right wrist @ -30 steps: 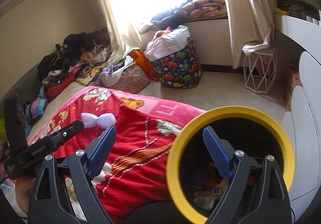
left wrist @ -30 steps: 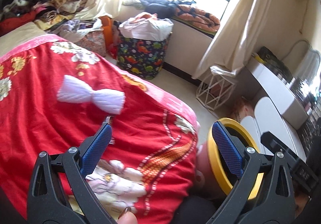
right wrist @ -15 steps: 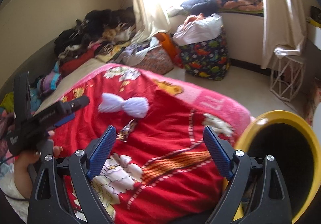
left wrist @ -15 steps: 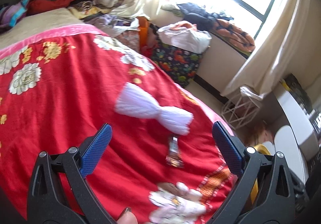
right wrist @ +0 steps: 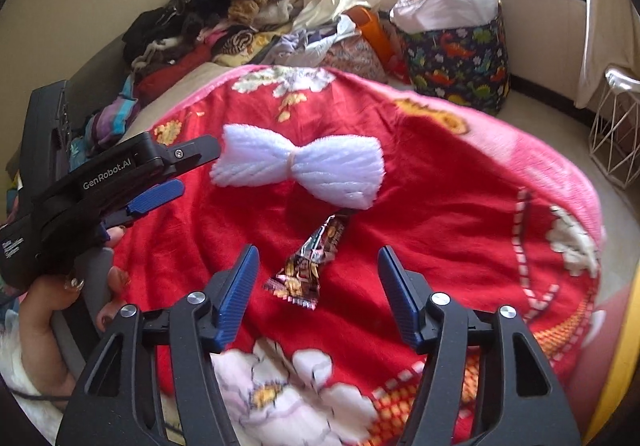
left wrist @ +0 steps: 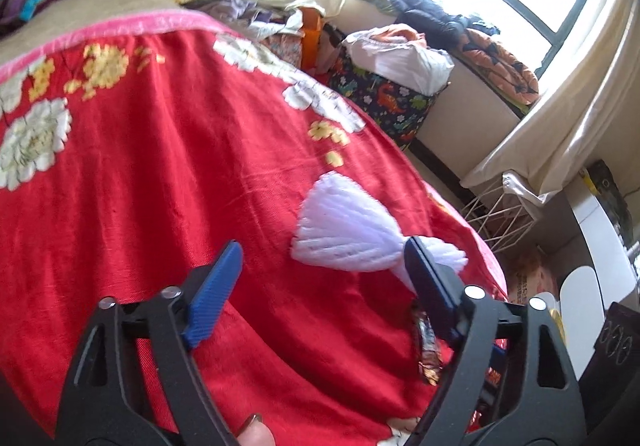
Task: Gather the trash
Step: 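Grasp the white fork bundle with the left gripper while the right grasps the chocolate wrapper, then carry the fork bundle and chocolate wrapper over the bin with both grippers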
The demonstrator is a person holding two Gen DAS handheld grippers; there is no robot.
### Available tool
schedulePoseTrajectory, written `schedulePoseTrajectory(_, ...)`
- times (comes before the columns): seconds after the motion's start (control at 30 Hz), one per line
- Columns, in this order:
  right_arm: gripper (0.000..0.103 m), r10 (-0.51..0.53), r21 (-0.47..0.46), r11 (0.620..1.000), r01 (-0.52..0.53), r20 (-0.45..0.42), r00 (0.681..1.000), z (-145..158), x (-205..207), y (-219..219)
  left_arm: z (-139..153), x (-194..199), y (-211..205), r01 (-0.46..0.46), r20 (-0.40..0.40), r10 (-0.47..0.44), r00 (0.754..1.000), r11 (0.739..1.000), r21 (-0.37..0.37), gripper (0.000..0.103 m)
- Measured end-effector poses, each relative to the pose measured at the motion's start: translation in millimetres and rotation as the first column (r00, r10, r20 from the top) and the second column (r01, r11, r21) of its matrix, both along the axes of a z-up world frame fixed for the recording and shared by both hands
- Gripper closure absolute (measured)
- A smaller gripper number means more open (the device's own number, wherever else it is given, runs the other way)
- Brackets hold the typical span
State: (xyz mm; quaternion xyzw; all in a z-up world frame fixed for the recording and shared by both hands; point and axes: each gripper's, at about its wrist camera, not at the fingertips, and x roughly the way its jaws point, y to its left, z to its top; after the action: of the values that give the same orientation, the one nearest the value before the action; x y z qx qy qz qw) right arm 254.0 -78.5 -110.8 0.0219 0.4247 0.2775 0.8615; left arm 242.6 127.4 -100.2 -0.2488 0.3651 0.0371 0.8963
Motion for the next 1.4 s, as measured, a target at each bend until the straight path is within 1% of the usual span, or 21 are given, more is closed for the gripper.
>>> schedulePoseTrajectory(0.03, 0.046, -0.003, -0.002, 1.0, 0.003, -0.012, 1.0, -3.6, 2.8, 2.2, -2.9, 1.6, 1.9, 0.001, -0.002, -0.001, 1.0, 1.0, -0.009, 0.033)
schedulePoseTrajectory(0.07, 0.05, -0.005, -0.005, 1.0, 0.005, -0.028, 1.0, -8.4, 5.7, 4.8, -5.9, 3.8, 3.5, 0.0, -0.006, 0.0, 1.0, 1.0, -0.019, 0.033)
schedulePoseTrajectory(0.1, 0.058, -0.004, -0.006, 1.0, 0.003, -0.041, 0.999, -12.5, 7.5, 6.6, -8.8, 6.2, 5.0, 0.002, -0.008, -0.002, 1.0, 1.0, -0.031, 0.035)
schedulePoseTrajectory(0.13, 0.063, 0.002, -0.006, 1.0, -0.002, -0.052, 0.999, -15.6, 8.2, 7.7, -11.2, 8.3, 6.2, 0.001, -0.009, -0.001, 1.0, 0.999, -0.044, 0.037)
schedulePoseTrajectory(0.17, 0.076, 0.011, -0.007, 1.0, -0.012, -0.066, 0.998, -19.2, 8.1, 8.8, -13.1, 8.8, 7.2, 0.0, -0.01, 0.0, 1.0, 0.999, -0.054, 0.038)
schedulePoseTrajectory(0.2, 0.083, 0.018, -0.012, 1.0, -0.019, -0.07, 0.997, -22.1, 6.5, 8.2, -15.2, 10.4, 8.7, -0.001, -0.009, 0.0, 1.0, 0.997, -0.072, 0.041)
schedulePoseTrajectory(0.27, 0.087, 0.023, -0.008, 1.0, -0.024, -0.064, 0.998, -22.5, 2.6, 5.3, -17.9, 12.0, 10.7, 0.002, -0.007, -0.003, 1.0, 0.995, -0.098, 0.045)
schedulePoseTrajectory(0.37, 0.089, 0.013, 0.023, 1.0, -0.012, -0.058, 0.998, -19.9, -7.2, -4.3, -19.3, 13.4, 10.0, 0.012, 0.01, -0.011, 1.0, 0.991, -0.133, 0.058)
schedulePoseTrajectory(0.43, 0.09, 0.007, 0.035, 0.999, -0.005, -0.047, 0.999, -16.9, -14.2, -10.1, -19.7, 12.5, 9.2, 0.02, 0.018, -0.017, 1.0, 0.988, -0.155, 0.081)
schedulePoseTrajectory(0.47, 0.09, 0.005, 0.041, 0.999, -0.003, -0.045, 0.999, -15.3, -16.2, -12.8, -19.4, 12.3, 6.5, 0.027, 0.018, -0.025, 1.0, 0.986, -0.165, 0.086)
schedulePoseTrajectory(0.53, 0.09, 0.0, 0.05, 0.999, 0.002, -0.029, 1.0, -10.4, -23.8, -19.9, -16.8, 9.8, 1.1, 0.041, 0.027, -0.037, 0.999, 0.984, -0.171, 0.09)
schedulePoseTrajectory(0.63, 0.09, -0.01, 0.071, 0.997, 0.01, -0.01, 1.0, -2.7, -32.3, -30.7, -8.9, 4.1, -9.2, 0.076, 0.055, -0.068, 0.996, 0.984, -0.164, 0.093)
schedulePoseTrajectory(0.73, 0.09, -0.014, 0.08, 0.997, 0.013, 0.015, 1.0, 6.4, -38.6, -40.9, -1.0, -4.1, -20.0, 0.101, 0.078, -0.09, 0.993, 0.983, -0.153, 0.094)
schedulePoseTrajectory(0.9, 0.09, -0.03, 0.097, 0.995, 0.025, 0.047, 0.998, 20.4, -48.1, -56.3, 14.6, -18.6, -38.3, 0.122, 0.112, -0.108, 0.988, 0.985, -0.124, 0.095)
schedulePoseTrajectory(1.1, 0.09, -0.061, 0.13, 0.99, 0.051, 0.075, 0.995, 35.8, -57.4, -82.2, 32.1, -25.9, -59.6, 0.146, 0.143, -0.133, 0.981, 0.986, -0.085, 0.095)
schedulePoseTrajectory(1.2, 0.09, -0.074, 0.139, 0.988, 0.062, 0.082, 0.994, 40.5, -59.5, -95.6, 39.7, -29.3, -72.6, 0.163, 0.156, -0.152, 0.976, 0.985, -0.058, 0.095)
schedulePoseTrajectory(1.4, 0.09, -0.113, 0.155, 0.983, 0.098, 0.091, 0.989, 47.5, -65.5, -119.0, 48.9, -33.4, -93.5, 0.196, 0.17, -0.188, 0.967, 0.98, -0.031, 0.095)
